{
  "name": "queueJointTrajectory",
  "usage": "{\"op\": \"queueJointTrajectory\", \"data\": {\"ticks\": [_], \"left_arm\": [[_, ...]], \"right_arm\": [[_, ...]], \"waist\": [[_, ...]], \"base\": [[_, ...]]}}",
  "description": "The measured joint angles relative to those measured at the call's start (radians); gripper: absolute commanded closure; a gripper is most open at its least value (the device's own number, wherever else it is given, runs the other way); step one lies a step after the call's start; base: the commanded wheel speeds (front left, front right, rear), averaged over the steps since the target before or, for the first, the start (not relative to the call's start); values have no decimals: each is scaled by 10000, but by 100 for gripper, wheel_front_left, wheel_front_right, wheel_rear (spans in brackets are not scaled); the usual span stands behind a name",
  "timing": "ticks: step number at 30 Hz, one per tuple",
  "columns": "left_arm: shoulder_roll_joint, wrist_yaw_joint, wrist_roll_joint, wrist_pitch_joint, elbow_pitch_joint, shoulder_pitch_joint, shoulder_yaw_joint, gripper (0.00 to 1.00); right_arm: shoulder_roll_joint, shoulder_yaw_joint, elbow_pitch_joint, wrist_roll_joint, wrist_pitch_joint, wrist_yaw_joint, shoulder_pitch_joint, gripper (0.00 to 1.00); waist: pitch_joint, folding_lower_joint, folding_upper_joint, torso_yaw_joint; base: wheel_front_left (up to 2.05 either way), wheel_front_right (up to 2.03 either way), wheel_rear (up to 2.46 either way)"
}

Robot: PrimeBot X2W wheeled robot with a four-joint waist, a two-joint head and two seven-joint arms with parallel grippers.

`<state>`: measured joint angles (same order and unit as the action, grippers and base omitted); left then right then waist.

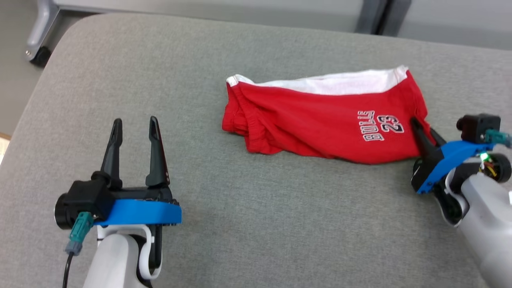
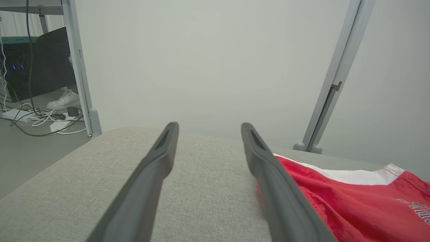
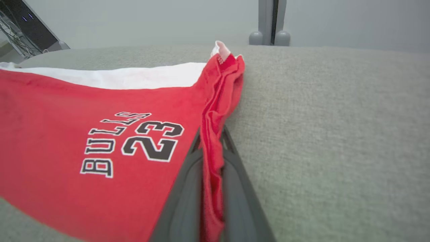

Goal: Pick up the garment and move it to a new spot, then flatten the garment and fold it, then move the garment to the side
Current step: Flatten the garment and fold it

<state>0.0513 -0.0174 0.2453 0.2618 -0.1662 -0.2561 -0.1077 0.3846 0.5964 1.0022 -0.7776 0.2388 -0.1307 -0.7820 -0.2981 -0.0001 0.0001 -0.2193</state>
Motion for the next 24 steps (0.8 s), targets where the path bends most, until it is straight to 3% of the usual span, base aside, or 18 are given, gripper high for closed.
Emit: {"op": "queueJointTrajectory", "data": {"ticks": [6, 12, 18, 24], "left_arm": [[-2, -59, -190, 0, -23, 501, 157, 0], [-2, -113, -293, 0, 8, 915, 339, 0], [-2, -180, -326, 0, 4, 944, 297, 0], [-2, -186, -255, 0, -25, 943, 144, 0]], "right_arm": [[-94, -629, -890, -351, 205, 0, 1461, 100], [130, -1875, -1674, -73, 222, 0, 2603, 100], [600, -3198, -1517, 523, 224, 2, 2888, 100], [359, -3586, -1283, 945, 224, 2, 2902, 100]], "waist": [[498, 0, 0, 533], [869, 0, 0, 1004], [1021, 0, 0, 1122], [1092, 1, 0, 944]], "base": [[0, 0, 0], [0, 0, 0], [0, 0, 0], [0, 0, 0]]}}
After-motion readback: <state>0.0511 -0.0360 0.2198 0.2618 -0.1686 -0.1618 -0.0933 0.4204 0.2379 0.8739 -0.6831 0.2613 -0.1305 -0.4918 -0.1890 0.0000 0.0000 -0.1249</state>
